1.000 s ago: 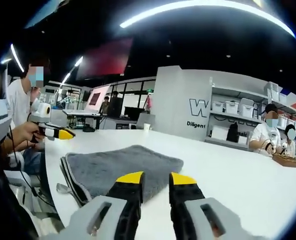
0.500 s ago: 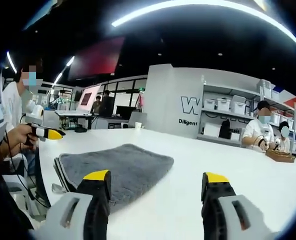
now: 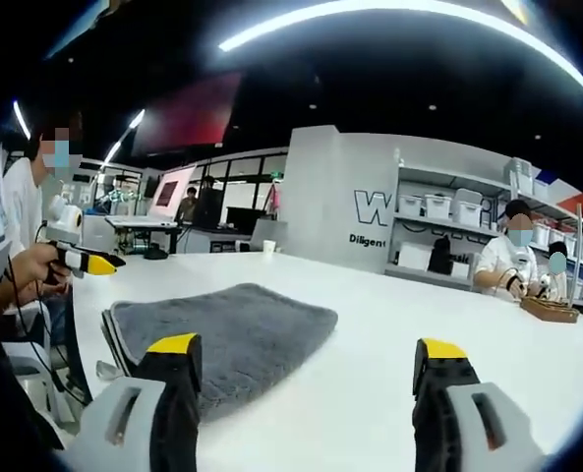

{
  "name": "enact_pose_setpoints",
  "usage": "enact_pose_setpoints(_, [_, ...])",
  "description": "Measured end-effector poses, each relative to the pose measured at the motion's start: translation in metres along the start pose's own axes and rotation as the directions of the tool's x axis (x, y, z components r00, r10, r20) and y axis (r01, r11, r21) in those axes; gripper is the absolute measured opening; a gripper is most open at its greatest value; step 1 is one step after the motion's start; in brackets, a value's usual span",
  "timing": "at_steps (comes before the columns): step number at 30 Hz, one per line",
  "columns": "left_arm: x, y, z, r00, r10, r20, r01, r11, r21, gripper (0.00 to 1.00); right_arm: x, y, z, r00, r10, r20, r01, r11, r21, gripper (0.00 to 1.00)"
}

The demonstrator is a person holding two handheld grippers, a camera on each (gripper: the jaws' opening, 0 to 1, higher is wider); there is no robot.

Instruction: Open the folded towel by lifting each exposed corner and separating the folded layers until the towel lies flat within the target outline without major curled edges

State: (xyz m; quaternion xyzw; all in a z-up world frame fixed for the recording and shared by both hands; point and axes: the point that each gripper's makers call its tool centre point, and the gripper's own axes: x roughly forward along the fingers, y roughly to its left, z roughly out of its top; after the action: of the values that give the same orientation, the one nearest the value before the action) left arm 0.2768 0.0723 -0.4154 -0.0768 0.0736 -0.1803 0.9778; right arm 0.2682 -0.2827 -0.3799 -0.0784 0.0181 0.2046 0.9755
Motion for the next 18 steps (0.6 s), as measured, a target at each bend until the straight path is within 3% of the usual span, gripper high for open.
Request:
enact_pose_setpoints(11, [0.001, -0.008, -0.003, 0.999, -0.034, -0.014, 0.035, 0.999, 0.016, 0.99, 0.004, 0.002, 0.000, 1.000, 0.020, -0.004, -0.020, 1.000, 0.001, 0.95])
enact_pose_setpoints(18, [0.002, -0.012, -0.005, 0.999, -0.040, -0.018, 0.040, 0.999, 0.012, 0.99, 0.003, -0.004, 0.005, 1.000, -0.007, 0.018, 0.007, 1.000, -0.011, 1.00])
